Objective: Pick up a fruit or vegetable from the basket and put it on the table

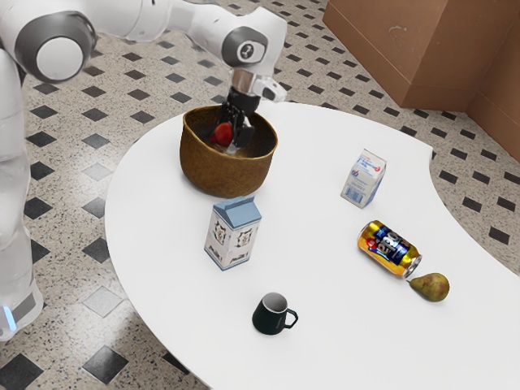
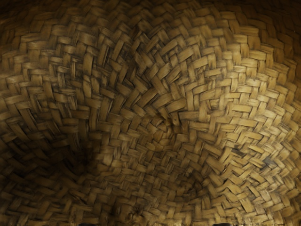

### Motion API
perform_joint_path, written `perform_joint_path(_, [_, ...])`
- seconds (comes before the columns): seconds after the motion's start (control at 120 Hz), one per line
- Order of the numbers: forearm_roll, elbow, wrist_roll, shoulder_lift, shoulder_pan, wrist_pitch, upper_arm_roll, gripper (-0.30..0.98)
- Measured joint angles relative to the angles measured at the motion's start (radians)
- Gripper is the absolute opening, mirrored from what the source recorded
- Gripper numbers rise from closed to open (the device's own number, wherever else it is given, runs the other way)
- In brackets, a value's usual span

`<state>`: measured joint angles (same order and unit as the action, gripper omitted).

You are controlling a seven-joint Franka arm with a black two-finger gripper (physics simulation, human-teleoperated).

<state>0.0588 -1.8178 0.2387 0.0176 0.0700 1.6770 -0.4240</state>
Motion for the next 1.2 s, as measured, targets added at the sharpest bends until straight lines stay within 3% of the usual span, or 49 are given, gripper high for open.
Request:
perform_joint_path(0.142, [-0.043,0.218,-0.026,-0.014,-0.092,-0.065,0.149,0.23])
perform_joint_path(0.325, [-0.063,0.371,-0.078,0.021,-0.179,-0.108,0.323,0.23])
perform_joint_path(0.375, [-0.064,0.429,-0.094,0.066,-0.145,-0.112,0.359,0.23])
perform_joint_path(0.433, [-0.062,0.491,-0.113,0.132,0.015,-0.112,0.379,0.23])
perform_joint_path(0.475, [-0.061,0.519,-0.125,0.169,0.129,-0.107,0.388,0.22])
perform_joint_path(0.517, [-0.06,0.533,-0.137,0.189,0.182,-0.1,0.391,0.22])
perform_joint_path(0.717, [-0.06,0.544,-0.184,0.193,0.199,-0.083,0.39,0.24])
perform_joint_path(0.825, [-0.06,0.533,-0.198,0.19,0.202,-0.079,0.381,0.48])
perform_joint_path(0.9, [-0.067,0.532,-0.204,0.186,0.203,-0.078,0.371,0.56])
perform_joint_path(0.967, [-0.115,0.522,-0.207,0.176,0.217,-0.075,0.362,0.61])
perform_joint_path(1.1, [-0.12,0.435,-0.284,0.089,0.211,-0.019,0.308,0.66])
perform_joint_path(1.2, [-0.06,0.326,-0.565,-0.118,0.212,-0.058,0.317,0.67])
